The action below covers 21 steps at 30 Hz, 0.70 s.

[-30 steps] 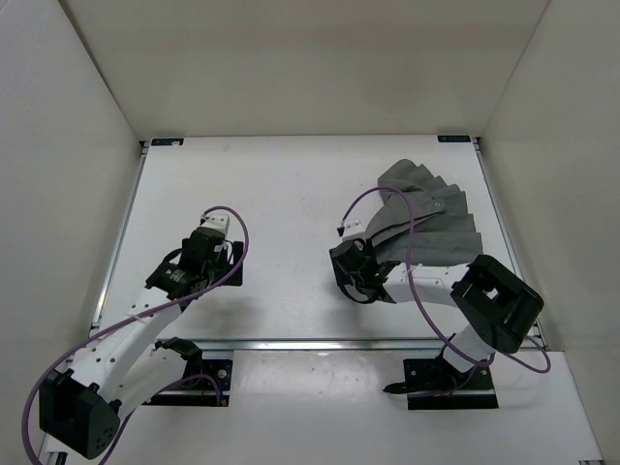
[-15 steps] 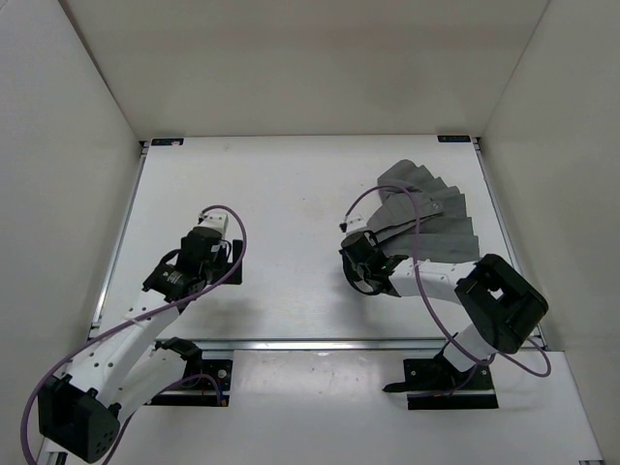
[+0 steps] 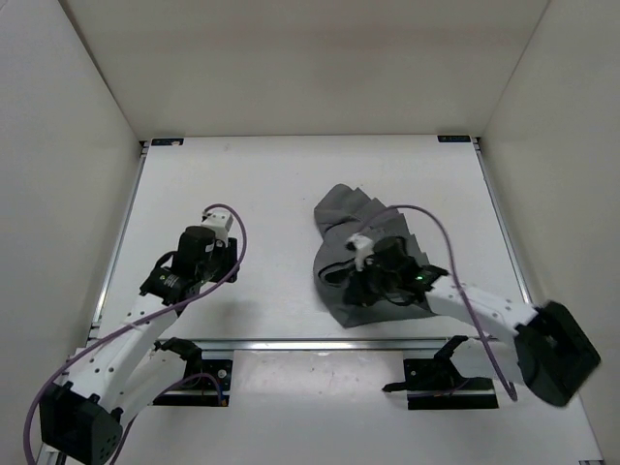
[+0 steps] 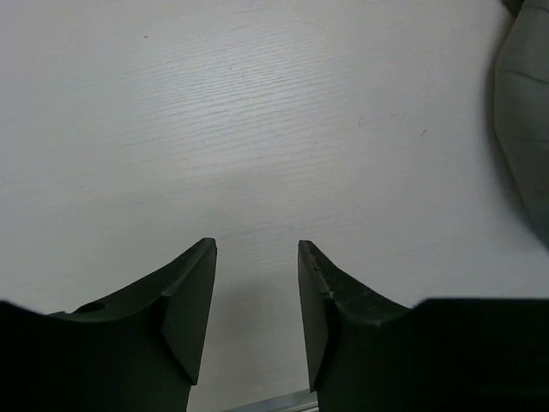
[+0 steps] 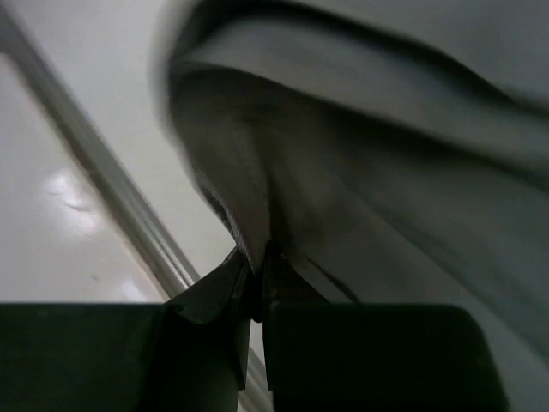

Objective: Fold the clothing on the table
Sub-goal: Move the skirt to the center of the board

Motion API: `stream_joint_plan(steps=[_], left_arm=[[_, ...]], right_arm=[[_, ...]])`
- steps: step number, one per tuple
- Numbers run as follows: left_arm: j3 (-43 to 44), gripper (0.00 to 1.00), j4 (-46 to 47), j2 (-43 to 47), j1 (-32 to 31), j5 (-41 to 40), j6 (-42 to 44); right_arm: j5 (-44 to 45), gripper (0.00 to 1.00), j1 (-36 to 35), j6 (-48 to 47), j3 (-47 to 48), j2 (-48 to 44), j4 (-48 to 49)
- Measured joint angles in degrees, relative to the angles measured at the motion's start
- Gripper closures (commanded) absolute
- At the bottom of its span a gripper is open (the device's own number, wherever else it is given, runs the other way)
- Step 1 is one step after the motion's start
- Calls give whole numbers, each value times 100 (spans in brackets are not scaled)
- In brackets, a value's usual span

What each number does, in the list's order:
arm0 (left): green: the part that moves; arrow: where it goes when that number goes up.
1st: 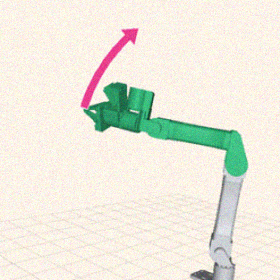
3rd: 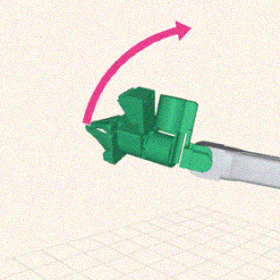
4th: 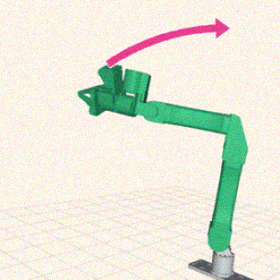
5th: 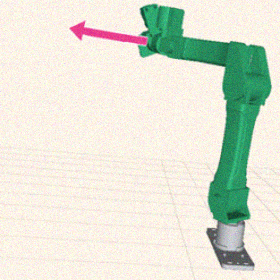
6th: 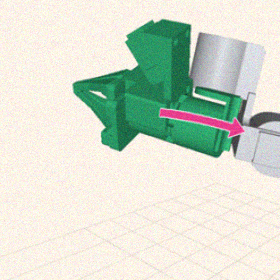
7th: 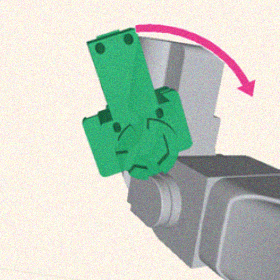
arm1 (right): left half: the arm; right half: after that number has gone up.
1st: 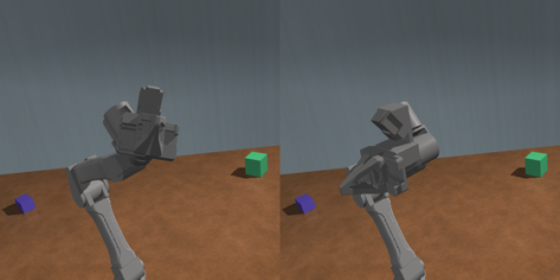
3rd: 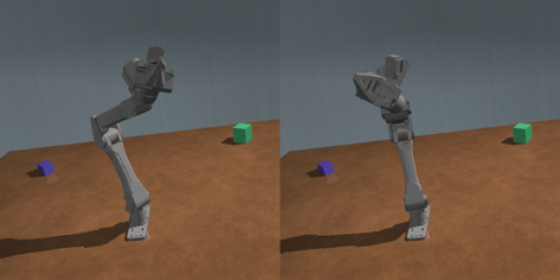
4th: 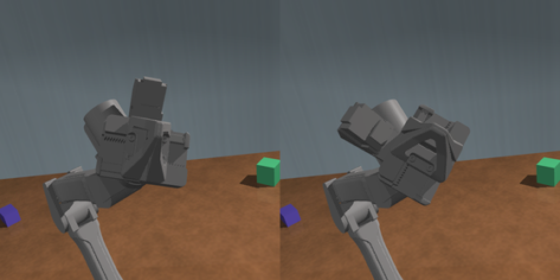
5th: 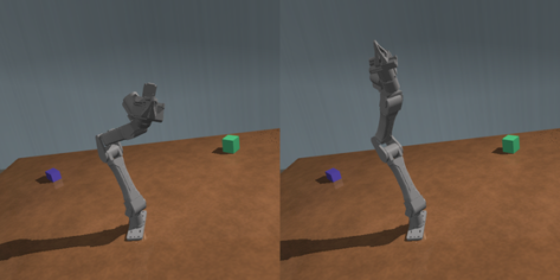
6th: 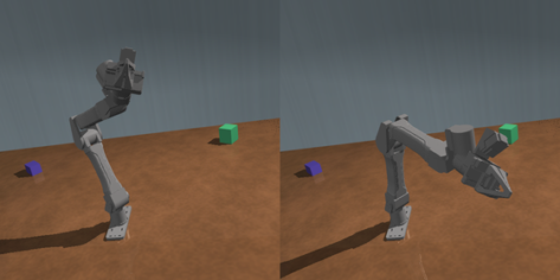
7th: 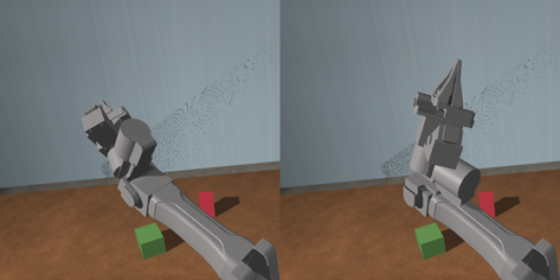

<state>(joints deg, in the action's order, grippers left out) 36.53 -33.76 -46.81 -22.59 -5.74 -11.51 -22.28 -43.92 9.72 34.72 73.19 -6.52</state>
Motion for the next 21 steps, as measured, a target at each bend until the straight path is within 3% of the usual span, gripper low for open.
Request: stream_joint_plan(steps=[2, 5, 7, 10, 16, 21], left_arm=[[-9, 61, 173, -203, 24, 264, 13], [92, 66, 442, -767, -96, 588, -13], [382, 57, 603, -1279, -229, 787, -31], [1211, 51, 811, -2129, -361, 1123, -63], [3449, 41, 1423, -4087, -693, 1764, -20], [5731, 28, 1241, -6046, -1043, 2135, 212]], right_arm=[[2, 100, 715, 297, -573, -935, -496], [70, 100, 1510, 634, -772, -1926, -1217], [-125, 100, 2240, 739, -772, -2365, -1436], [-166, 100, 3307, 874, -754, -2634, -1707], [35, 100, 3375, 979, -466, -2026, -2444], [103, 100, 3578, 929, -197, -1749, -3056]])
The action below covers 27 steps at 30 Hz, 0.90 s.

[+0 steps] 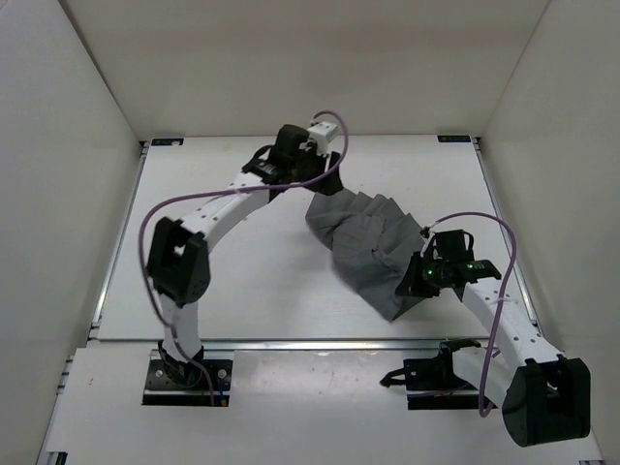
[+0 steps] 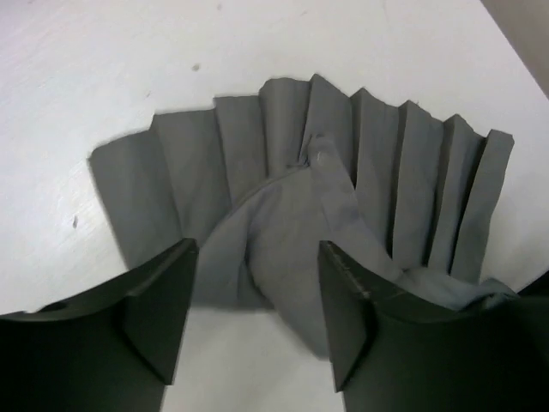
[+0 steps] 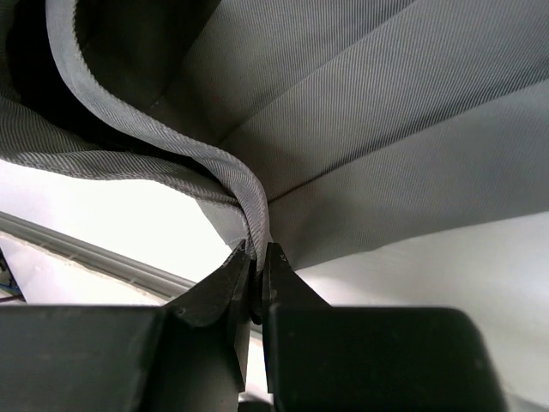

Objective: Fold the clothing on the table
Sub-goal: Move the skirt to the center of the board

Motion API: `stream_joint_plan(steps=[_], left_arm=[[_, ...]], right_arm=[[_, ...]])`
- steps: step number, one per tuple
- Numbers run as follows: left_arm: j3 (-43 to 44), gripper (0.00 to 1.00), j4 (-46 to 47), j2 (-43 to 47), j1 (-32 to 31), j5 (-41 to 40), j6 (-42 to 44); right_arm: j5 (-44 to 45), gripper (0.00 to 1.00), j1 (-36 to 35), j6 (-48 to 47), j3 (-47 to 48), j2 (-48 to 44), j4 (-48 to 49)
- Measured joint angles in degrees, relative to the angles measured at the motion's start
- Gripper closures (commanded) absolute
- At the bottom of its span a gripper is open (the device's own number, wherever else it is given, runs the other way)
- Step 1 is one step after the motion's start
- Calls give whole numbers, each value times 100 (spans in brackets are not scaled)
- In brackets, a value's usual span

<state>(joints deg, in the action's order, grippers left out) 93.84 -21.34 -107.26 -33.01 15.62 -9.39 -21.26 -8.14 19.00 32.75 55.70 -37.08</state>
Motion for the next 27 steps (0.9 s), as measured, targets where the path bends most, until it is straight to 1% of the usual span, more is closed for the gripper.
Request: stream_joint_plan(steps=[2, 6, 9, 11, 13, 15, 21, 22, 27], left_arm=[[841, 25, -96, -721, -107, 151, 96], [2232, 24, -448, -1932, -275, 474, 260], [2944, 24, -695, -2634, -363, 675, 374], [3169, 26, -833, -2938, -402, 807, 485], [3252, 31, -916, -3123, -431, 922, 603], [3265, 33, -1014, -3248, -481, 990, 715], [3303, 29, -1054, -3436, -597, 1097, 916], [3355, 26, -1054, -3482, -623, 1106, 922], [3794, 26, -1058, -3825, -745, 1126, 920]], right_arm=[[24, 100, 37, -44, 63, 11, -122], [24, 100, 118, -101, 70, 9, -269], [11, 100, 111, -103, 70, 15, -319], [-13, 100, 103, -101, 70, 22, -323], [-31, 100, 94, -101, 70, 33, -319], [-50, 100, 98, -105, 70, 52, -321], [-151, 100, 186, -125, 68, 92, -317], [-160, 100, 186, -127, 68, 92, -319], [-201, 100, 186, -146, 68, 90, -319]])
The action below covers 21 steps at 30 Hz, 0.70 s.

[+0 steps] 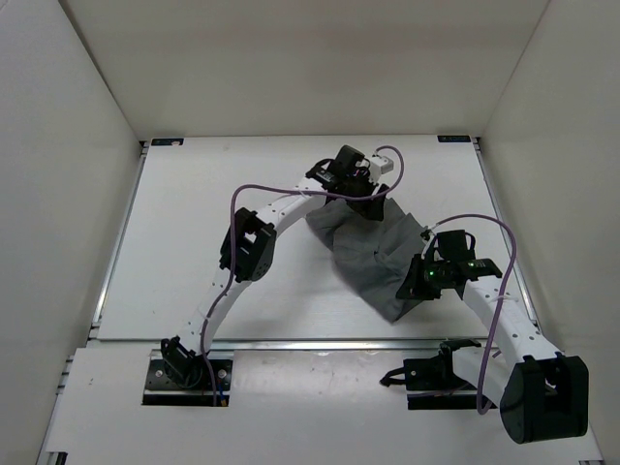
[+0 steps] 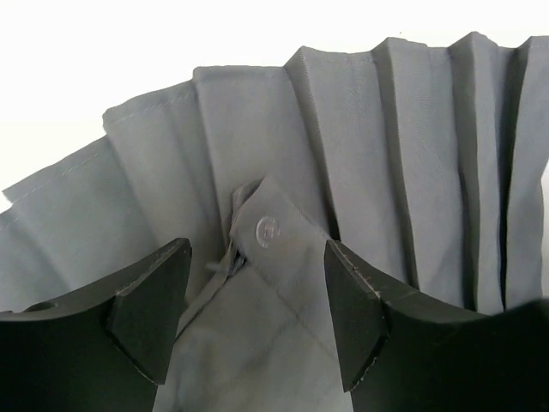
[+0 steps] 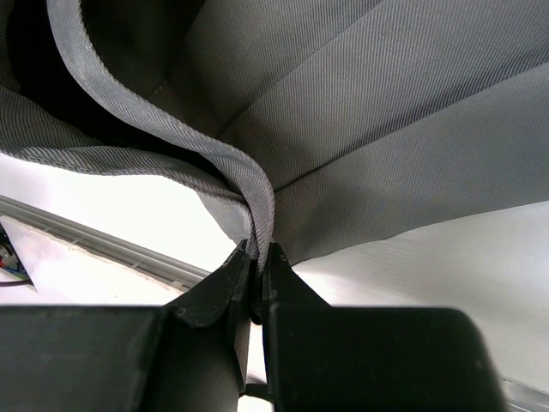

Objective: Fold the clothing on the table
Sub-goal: Move the skirt to the center of the board

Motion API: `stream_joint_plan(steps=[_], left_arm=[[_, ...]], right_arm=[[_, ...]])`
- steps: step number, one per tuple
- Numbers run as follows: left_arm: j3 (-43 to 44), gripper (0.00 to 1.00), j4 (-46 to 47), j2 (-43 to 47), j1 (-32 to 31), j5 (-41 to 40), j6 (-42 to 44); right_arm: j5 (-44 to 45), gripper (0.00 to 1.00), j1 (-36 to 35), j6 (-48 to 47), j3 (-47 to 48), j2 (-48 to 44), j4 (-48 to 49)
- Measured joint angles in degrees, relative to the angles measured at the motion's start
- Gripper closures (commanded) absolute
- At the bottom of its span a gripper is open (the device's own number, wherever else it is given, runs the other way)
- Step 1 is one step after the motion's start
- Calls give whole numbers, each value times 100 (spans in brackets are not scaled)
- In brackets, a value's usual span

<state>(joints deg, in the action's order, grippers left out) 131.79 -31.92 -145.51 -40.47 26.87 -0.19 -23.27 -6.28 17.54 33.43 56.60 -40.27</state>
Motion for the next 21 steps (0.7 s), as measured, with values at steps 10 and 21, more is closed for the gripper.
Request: stream_joint_plan(steps=[10, 21], left_arm=[[188, 50, -98, -321, -81, 15, 0], [2, 100, -61, -201, -24, -114, -284]], right_arm=[[-20, 99, 0, -20, 0, -2, 4], [-24, 100, 2, -33, -2, -9, 13]])
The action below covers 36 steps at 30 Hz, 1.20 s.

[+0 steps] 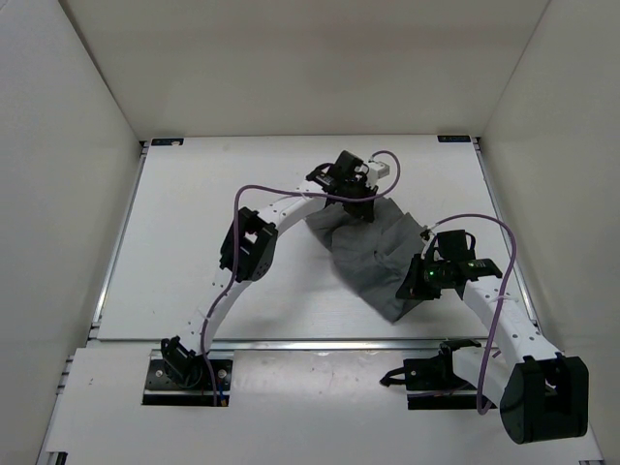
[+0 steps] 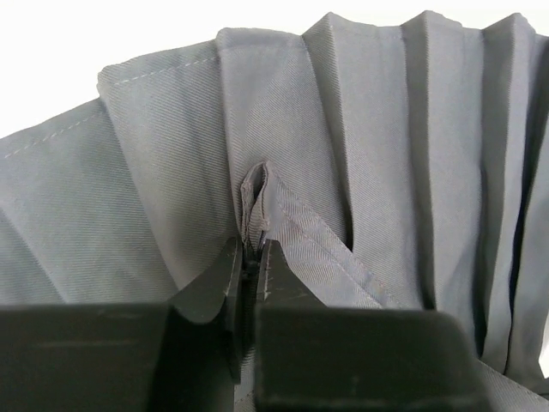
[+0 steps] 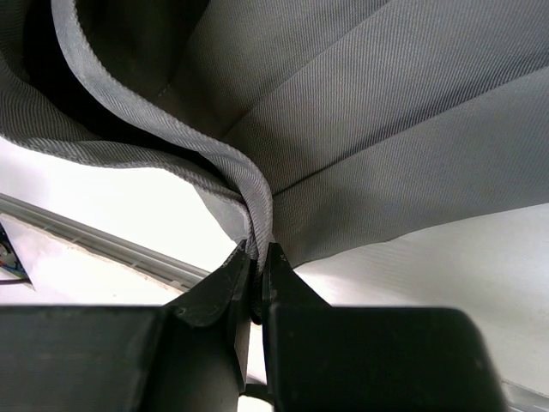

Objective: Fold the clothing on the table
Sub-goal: Move the skirt to the center of the board, then flatten the skirt out

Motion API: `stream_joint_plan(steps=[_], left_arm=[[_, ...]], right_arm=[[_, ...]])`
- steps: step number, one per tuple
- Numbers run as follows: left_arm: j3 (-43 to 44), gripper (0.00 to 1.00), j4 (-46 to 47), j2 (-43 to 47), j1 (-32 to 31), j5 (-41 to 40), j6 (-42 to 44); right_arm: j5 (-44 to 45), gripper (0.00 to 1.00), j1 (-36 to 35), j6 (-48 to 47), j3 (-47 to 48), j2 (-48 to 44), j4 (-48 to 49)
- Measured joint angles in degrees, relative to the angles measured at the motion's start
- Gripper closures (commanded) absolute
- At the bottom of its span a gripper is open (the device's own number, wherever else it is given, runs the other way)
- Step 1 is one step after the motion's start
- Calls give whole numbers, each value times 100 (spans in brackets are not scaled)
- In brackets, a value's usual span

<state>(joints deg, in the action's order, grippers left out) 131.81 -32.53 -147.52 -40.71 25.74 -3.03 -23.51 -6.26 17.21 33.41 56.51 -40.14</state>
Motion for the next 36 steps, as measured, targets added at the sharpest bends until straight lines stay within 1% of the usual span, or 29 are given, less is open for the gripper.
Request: stream_joint_plan(steps=[2, 4, 6, 7, 10, 12, 15, 18, 20, 23, 24, 25, 26, 27, 29, 31, 33, 34, 35, 36], left_arm=[[-363, 100, 103, 203, 33, -90, -46], [-979, 100, 208, 570, 109, -131, -116], [-1923, 100, 494, 1128, 245, -175, -201], [-2428, 100, 636, 1456, 328, -201, -269], [-4426, 100, 1322, 2785, 717, -409, -507], [-5425, 100, 1604, 3630, 986, -605, -678], [-6566, 100, 2061, 4765, 1257, -1025, -944], [-7517, 100, 2553, 5788, 1292, -1425, -1217], [-8192, 100, 2889, 6430, 1342, -1631, -1423], [-9167, 100, 3268, 7263, 1633, -1847, -1751], [-9398, 95, 3324, 7458, 1742, -1864, -1849], [-9578, 88, 3392, 7600, 1808, -1878, -1923], [-9726, 71, 3423, 7718, 1851, -1897, -1978], [-9831, 67, 3447, 7801, 1869, -1917, -1998], [-9982, 60, 3499, 7899, 1878, -1950, -2031], [-10118, 62, 3663, 7945, 1884, -1934, -2076], [-10229, 60, 3829, 7960, 1893, -1869, -2146], [-10251, 55, 3895, 7934, 1902, -1818, -2170], [-10251, 52, 3958, 7884, 1908, -1759, -2186], [-10247, 44, 4050, 7814, 1906, -1709, -2197]], right_arm=[[-7, 100, 2, -35, 0, -4, 4], [-22, 100, 2, -94, 0, -7, 2], [-68, 100, 2, -146, 2, -2, 2], [-87, 100, 0, -177, 2, -2, 0], [-103, 100, -74, -223, 57, 125, 2], [-153, 100, -90, -223, 136, 278, 101], [-284, 100, -96, -219, 284, 560, 358], [-411, 100, -122, -219, 479, 977, 697], [-494, 100, -122, -212, 579, 1237, 909], [-592, 100, -170, -166, 675, 1504, 1163], [-629, 100, -203, -136, 708, 1572, 1244], [-662, 99, -249, -125, 750, 1633, 1305], [-686, 100, -323, -114, 785, 1687, 1366], [-695, 100, -387, -105, 800, 1729, 1419], [-695, 100, -426, -83, 800, 1768, 1451], [-682, 100, -428, -68, 800, 1773, 1453], [-678, 100, -428, -66, 800, 1773, 1460], [-671, 100, -426, -66, 800, 1775, 1467], [-660, 100, -428, -66, 800, 1777, 1473], [-651, 100, -428, -66, 800, 1777, 1488]])
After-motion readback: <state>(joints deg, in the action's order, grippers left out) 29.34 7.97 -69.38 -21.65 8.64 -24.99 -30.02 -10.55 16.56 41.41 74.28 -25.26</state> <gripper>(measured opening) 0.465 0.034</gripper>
